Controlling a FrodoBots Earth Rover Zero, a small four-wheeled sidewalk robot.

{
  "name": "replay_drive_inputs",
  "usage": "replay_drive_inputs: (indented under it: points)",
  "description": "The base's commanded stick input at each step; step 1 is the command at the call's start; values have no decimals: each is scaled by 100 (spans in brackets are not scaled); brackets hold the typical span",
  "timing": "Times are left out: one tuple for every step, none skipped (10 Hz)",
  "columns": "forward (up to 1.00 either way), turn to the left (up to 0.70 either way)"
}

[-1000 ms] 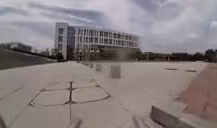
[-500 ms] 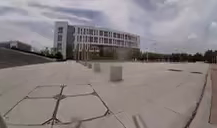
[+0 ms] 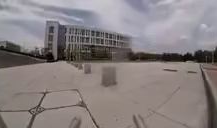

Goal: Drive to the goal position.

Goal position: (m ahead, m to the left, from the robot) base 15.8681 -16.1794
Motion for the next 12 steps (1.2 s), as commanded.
replay_drive_inputs:
  points:
    - [100, -27]
    - [100, -27]
    - [100, -27]
    - [100, -27]
    - [100, -27]
    - [100, -27]
    - [100, -27]
    - [100, -27]
    - [100, -27]
    - [100, -27]
    - [100, -27]
    - [100, -27]
